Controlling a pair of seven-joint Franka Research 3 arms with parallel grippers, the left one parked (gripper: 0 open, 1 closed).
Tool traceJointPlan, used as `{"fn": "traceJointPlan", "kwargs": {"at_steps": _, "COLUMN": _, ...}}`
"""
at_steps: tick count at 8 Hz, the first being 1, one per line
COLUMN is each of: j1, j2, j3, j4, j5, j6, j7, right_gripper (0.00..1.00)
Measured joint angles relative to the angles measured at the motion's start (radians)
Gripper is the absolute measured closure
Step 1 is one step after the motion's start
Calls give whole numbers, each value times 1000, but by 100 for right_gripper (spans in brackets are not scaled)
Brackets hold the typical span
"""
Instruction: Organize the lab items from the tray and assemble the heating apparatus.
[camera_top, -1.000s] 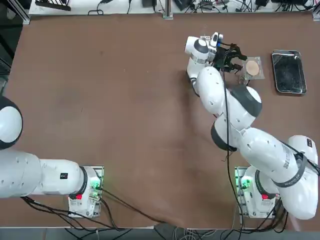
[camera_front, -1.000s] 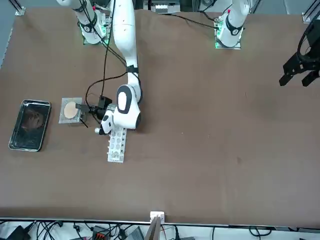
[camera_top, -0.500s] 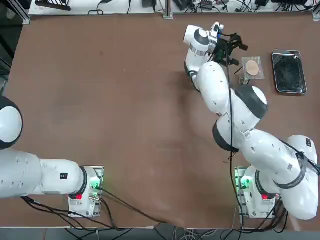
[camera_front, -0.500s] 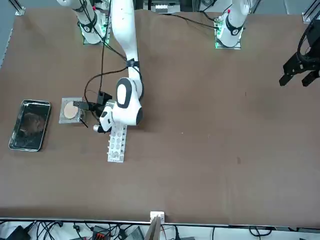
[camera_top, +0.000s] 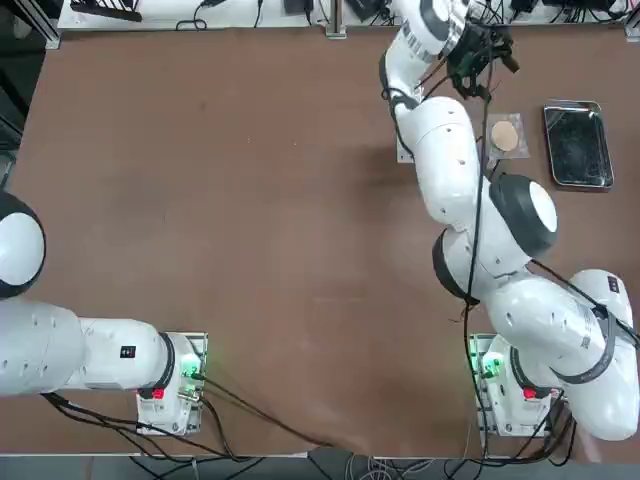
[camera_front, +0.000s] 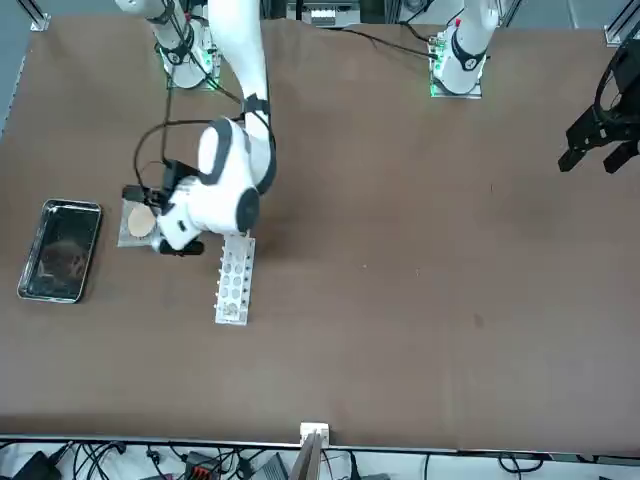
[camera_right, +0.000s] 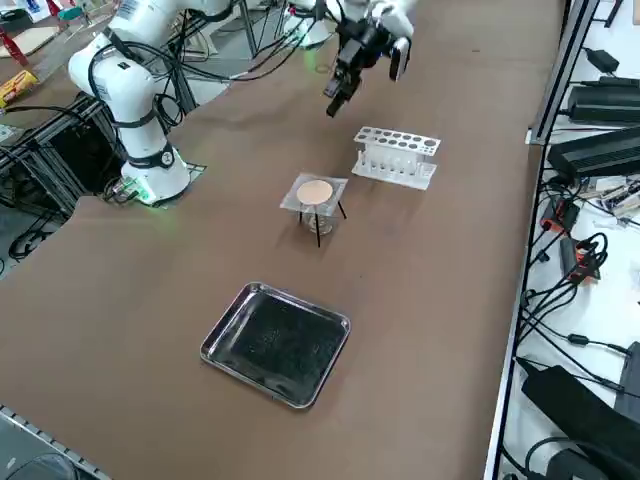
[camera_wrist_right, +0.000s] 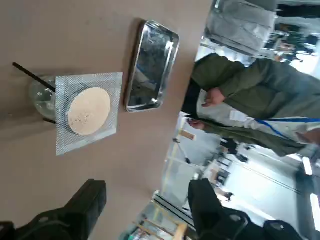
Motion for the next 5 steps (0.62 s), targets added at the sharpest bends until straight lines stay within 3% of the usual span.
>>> {"fn": "traceJointPlan", "kwargs": {"at_steps": 2, "j1": 13, "j2": -5, "j3": -131, "j4": 0, "j5": 123, "j6": -2, "j7": -100, "right_gripper": 0}}
{"fn": "traceJointPlan", "kwargs": {"at_steps": 5, "j1": -13, "j2": -7, "j3": -280, "j4": -10, "j5": 293, "j6": -3, "j7": -235, "right_gripper": 0}}
